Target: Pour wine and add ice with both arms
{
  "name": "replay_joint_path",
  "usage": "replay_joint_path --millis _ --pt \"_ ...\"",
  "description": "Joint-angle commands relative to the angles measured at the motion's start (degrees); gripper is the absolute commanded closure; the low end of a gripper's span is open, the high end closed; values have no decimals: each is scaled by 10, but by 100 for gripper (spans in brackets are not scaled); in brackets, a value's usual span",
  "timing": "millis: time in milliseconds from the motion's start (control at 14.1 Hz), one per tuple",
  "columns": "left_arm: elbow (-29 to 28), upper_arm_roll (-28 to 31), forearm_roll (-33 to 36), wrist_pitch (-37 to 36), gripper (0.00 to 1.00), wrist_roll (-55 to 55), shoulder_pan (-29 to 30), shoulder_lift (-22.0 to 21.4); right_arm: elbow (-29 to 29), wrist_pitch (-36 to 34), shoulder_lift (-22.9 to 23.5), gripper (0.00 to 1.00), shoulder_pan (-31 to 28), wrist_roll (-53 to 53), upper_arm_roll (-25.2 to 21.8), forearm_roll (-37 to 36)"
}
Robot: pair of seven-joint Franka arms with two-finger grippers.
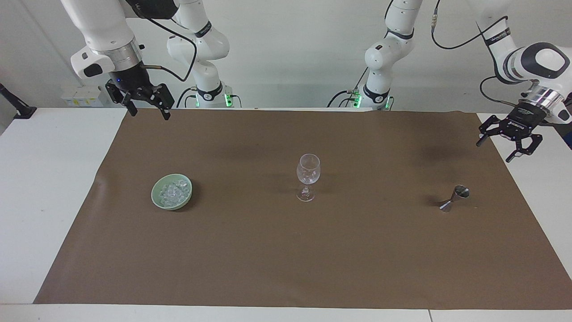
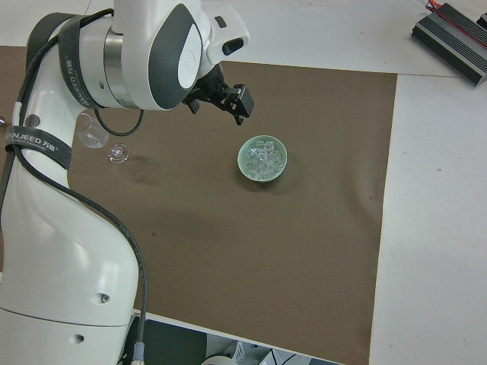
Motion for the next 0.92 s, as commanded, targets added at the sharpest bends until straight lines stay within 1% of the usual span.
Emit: replay_joint_path --millis 0,142,425,708,850 --pt "-22 -6 -25 9 0 -6 12 -5 -15 0 -14 0 0 -9 0 -1" --pt "-34 -6 -64 10 0 -9 20 0 -15 0 -14 0 0 -9 0 -1" --pt "-42 -6 -128 11 0 -11 40 49 -15 0 -14 0 0 -9 0 -1" --pt "-43 -6 -168 21 0 -9 38 94 -15 0 -14 0 0 -9 0 -1" --pt "-54 -7 -191 35 0 -10 30 101 -15 0 -14 0 0 -9 0 -1"
